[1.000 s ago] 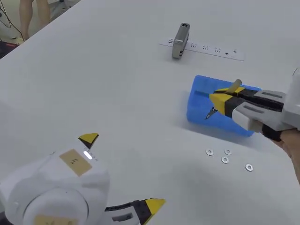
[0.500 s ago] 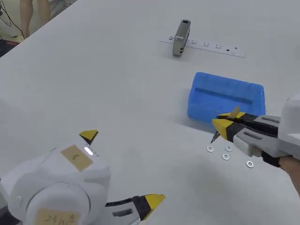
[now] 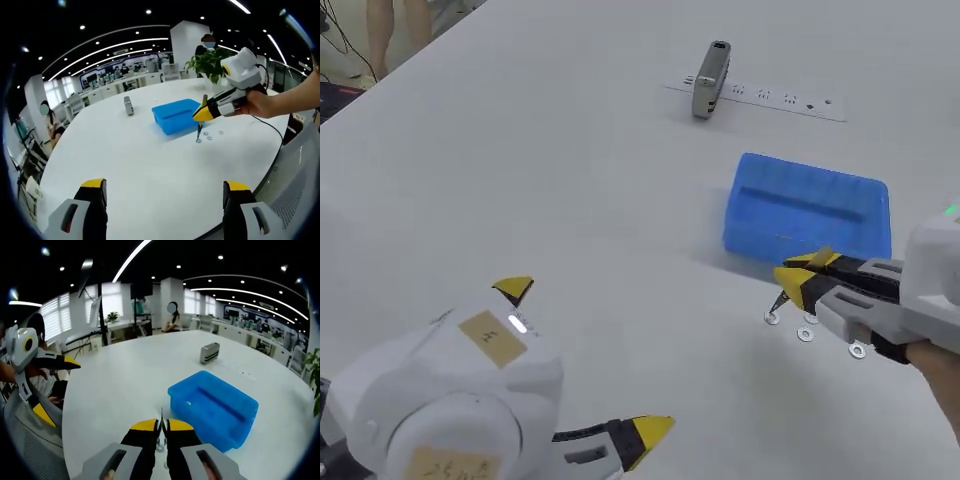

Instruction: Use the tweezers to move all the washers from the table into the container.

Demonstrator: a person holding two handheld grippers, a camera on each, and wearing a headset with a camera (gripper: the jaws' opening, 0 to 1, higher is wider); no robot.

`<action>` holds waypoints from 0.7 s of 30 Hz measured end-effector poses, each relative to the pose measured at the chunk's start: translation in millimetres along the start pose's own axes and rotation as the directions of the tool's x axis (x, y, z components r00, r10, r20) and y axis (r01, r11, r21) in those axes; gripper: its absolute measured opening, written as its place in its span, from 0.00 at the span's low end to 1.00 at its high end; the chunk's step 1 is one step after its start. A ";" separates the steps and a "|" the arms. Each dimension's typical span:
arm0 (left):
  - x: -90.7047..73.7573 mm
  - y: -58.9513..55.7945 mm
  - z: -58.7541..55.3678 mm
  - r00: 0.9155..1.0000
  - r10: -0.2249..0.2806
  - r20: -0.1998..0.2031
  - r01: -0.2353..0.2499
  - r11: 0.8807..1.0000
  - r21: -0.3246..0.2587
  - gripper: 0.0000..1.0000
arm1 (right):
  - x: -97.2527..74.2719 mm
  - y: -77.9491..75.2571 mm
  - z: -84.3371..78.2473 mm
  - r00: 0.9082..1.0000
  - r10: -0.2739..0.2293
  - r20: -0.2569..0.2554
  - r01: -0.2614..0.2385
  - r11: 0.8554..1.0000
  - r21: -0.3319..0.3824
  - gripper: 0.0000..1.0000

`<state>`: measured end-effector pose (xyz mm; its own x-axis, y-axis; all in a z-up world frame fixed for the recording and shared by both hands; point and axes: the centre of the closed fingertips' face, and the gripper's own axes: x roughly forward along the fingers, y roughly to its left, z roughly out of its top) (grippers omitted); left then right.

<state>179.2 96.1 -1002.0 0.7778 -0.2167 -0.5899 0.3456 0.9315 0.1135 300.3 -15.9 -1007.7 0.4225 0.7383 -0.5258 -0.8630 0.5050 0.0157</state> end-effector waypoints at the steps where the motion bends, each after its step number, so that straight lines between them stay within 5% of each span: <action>1: 0.0 0.3 0.0 1.000 0.002 0.000 -0.002 1.000 0.001 0.99 | 0.0 -0.4 -0.2 1.000 -0.002 0.001 0.002 1.000 0.000 0.03; 21: 0.1 -0.8 -1.4 1.000 0.005 -0.010 -0.004 1.000 0.022 0.99 | 3.5 -0.8 -8.2 0.999 0.004 -0.050 -0.006 1.000 -0.030 0.01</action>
<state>178.3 95.7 -1003.2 0.7739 -0.2095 -0.5976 0.3539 0.9256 0.1339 300.1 -17.4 -1016.6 0.4044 0.7170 -0.5678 -0.8733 0.4871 -0.0070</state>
